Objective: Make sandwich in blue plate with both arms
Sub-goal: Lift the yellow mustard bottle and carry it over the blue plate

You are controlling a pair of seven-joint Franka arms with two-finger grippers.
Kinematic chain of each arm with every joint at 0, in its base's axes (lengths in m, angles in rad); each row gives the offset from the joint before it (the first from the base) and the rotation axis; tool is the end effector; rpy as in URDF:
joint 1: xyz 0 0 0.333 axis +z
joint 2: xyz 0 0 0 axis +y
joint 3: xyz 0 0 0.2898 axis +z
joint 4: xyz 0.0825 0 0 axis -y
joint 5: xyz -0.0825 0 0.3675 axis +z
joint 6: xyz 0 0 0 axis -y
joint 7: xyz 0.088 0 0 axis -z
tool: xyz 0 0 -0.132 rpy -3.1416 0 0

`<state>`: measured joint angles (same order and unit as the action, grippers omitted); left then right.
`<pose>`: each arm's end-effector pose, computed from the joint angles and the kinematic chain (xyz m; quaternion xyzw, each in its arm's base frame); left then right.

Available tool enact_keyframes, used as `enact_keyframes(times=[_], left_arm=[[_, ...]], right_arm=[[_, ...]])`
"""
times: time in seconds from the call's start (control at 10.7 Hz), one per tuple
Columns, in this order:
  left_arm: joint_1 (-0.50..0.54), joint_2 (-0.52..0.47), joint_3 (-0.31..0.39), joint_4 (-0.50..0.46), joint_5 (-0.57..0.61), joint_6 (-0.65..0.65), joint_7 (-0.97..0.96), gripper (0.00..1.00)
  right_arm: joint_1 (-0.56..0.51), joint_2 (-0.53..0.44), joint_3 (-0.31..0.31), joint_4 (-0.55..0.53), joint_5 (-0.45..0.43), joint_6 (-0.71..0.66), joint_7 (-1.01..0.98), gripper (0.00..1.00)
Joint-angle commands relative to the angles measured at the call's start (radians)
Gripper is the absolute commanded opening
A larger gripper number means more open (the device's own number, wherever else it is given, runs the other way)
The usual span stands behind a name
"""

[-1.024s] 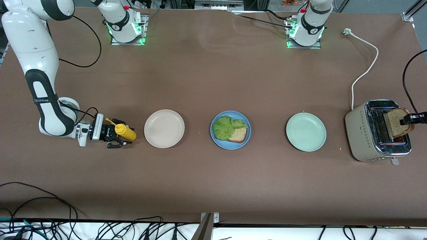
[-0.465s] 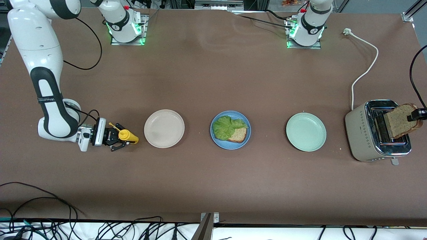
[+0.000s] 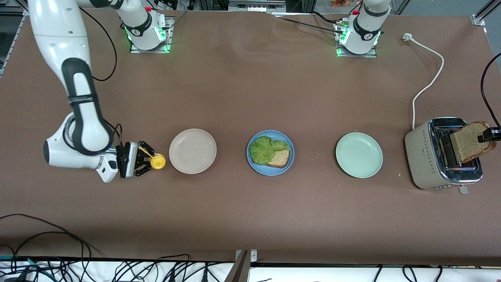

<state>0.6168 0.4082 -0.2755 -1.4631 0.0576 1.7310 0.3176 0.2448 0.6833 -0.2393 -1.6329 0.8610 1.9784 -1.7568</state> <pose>0.5877 0.2383 0.4011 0.9976 0.0128 -0.0505 0.0454 0.6310 0.0806 0.1861 -0.7525 -0.5804 -0.1274 0.2840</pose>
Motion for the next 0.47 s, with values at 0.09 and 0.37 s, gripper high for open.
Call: enact_keyframes(times=[0.09,0.37], left_arm=[[-0.002,-0.029,-0.002,0.012,-0.001,-0.039,0.006,0.0],[-0.002,-0.066,-0.002,0.014,-0.001,-0.065,0.008,0.0]], right_arm=[[0.243,-0.097,-0.118,0.051,-0.32,-0.027,0.515,0.0],[0.437,-0.103,-0.187,0.169,-0.535,-0.157,0.826,0.0]])
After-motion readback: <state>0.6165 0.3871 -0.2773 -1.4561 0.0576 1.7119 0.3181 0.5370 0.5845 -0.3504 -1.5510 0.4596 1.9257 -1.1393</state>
